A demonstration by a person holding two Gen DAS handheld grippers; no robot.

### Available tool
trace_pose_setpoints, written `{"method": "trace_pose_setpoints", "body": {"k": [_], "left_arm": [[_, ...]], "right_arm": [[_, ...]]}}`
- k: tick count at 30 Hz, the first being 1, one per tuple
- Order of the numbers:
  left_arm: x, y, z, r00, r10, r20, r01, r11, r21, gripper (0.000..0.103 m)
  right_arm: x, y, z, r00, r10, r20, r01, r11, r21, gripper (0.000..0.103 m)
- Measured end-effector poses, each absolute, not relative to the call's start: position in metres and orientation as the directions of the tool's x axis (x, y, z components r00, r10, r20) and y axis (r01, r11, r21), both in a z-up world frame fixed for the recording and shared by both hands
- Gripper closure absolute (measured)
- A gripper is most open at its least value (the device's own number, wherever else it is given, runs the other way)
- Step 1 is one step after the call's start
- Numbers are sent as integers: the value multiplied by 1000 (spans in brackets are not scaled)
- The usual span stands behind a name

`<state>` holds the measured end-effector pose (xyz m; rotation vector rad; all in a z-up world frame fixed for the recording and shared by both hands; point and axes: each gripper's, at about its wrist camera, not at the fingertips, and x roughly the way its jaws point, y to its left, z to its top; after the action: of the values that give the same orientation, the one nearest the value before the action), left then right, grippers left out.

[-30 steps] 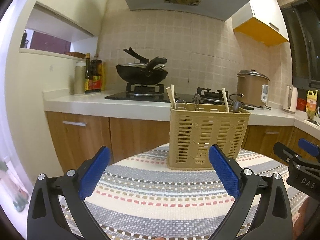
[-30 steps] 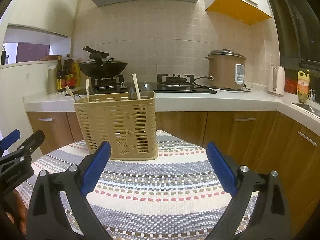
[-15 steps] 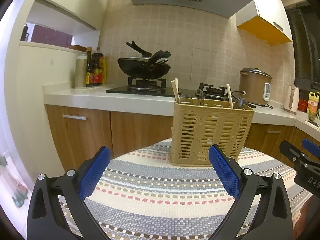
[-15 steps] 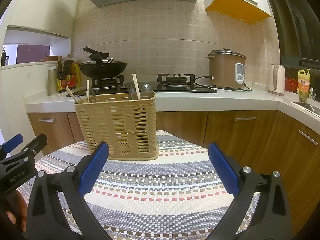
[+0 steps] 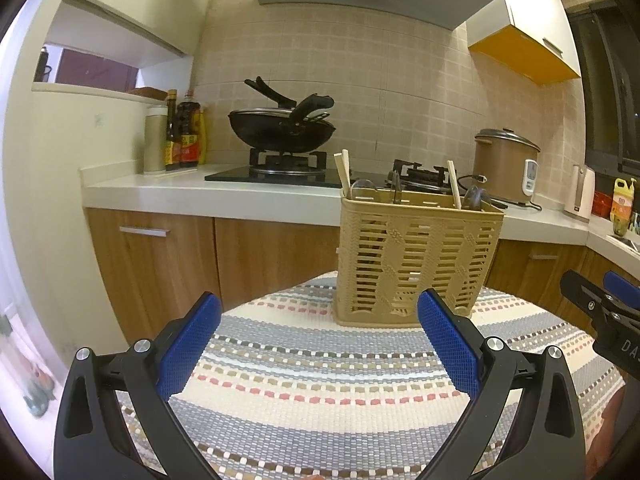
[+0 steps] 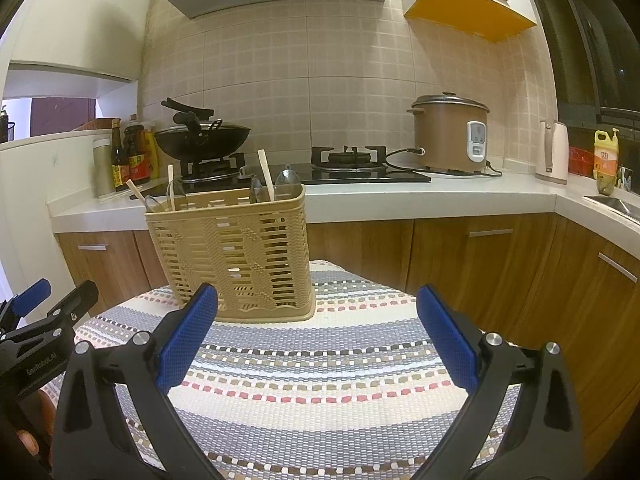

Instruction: Organize utensils

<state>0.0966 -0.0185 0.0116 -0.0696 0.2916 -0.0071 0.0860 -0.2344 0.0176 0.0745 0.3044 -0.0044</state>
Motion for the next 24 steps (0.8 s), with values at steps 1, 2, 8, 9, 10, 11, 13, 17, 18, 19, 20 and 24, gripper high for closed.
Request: {"method": "trace_pose_setpoints", "body": {"k": [1, 2, 8, 9, 10, 11, 13, 17, 18, 19, 20, 24], "left_arm": [[97, -19, 12, 958, -17, -287, -4, 998, -70, 8], [97, -19, 12, 958, -16, -288, -4, 997, -71, 8], [97, -17, 12, 957, -17, -291, -7, 997, -81, 8], [97, -17, 12, 956, -18, -292, -6, 997, -80, 8], [97, -18, 12, 956, -19, -293, -5, 997, -80, 8], [97, -18, 12, 955, -21, -295, -2, 997, -80, 8], [98, -19, 12, 954, -25, -299, 2, 997, -79, 8], [98, -19, 11, 953, -26, -301, 4, 997, -71, 8], [97, -20, 11, 954, -22, -301, 2, 998, -68, 8], [98, -19, 11, 954, -20, -300, 0, 998, -67, 8], [98, -20, 11, 954, -21, -301, 1, 998, -68, 8], [98, -21, 11, 953, -20, -301, 0, 998, -66, 8]], "right_arm": [[86, -235, 17, 954, 6, -301, 16, 997, 72, 8], [87, -235, 17, 953, 6, -302, 17, 997, 72, 8], [88, -236, 16, 952, 7, -305, 16, 997, 75, 8], [88, -236, 16, 952, 8, -306, 16, 997, 75, 8], [88, -236, 16, 952, 7, -307, 17, 997, 75, 8], [88, -236, 16, 951, 7, -308, 17, 997, 75, 8], [88, -236, 16, 952, 7, -307, 17, 997, 75, 8], [89, -236, 16, 952, 6, -307, 18, 997, 77, 8], [88, -236, 16, 951, 5, -308, 19, 997, 76, 8], [88, -236, 16, 951, 5, -309, 20, 997, 77, 8], [88, -236, 16, 951, 6, -310, 20, 997, 79, 8], [88, -236, 16, 950, 6, -313, 20, 996, 82, 8]]}}
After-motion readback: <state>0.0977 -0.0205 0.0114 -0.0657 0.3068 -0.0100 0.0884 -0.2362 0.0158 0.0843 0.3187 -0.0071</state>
